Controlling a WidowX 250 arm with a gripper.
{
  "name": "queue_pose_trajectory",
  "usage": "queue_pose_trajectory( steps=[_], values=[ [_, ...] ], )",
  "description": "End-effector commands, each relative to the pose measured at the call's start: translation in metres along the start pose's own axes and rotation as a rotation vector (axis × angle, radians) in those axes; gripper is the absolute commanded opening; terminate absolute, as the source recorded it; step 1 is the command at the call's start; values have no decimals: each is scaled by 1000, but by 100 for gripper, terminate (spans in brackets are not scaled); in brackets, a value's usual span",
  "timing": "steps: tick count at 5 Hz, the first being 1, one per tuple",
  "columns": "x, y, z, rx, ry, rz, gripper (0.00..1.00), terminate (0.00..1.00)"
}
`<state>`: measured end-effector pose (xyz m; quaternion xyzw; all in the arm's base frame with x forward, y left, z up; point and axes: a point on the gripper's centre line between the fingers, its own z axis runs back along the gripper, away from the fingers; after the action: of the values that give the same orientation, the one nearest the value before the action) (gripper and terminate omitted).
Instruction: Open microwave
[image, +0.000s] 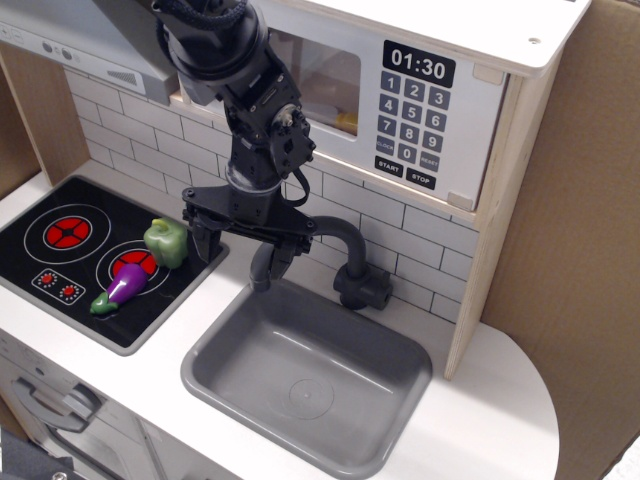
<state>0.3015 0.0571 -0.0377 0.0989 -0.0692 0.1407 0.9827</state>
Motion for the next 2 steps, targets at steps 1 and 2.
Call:
queue_pose_trajectory(
  steps=[1,2],
  values=[
    [0,0,0,0,0,0,100,0],
    [19,37,16,12,-37,-55,100,0]
  ],
)
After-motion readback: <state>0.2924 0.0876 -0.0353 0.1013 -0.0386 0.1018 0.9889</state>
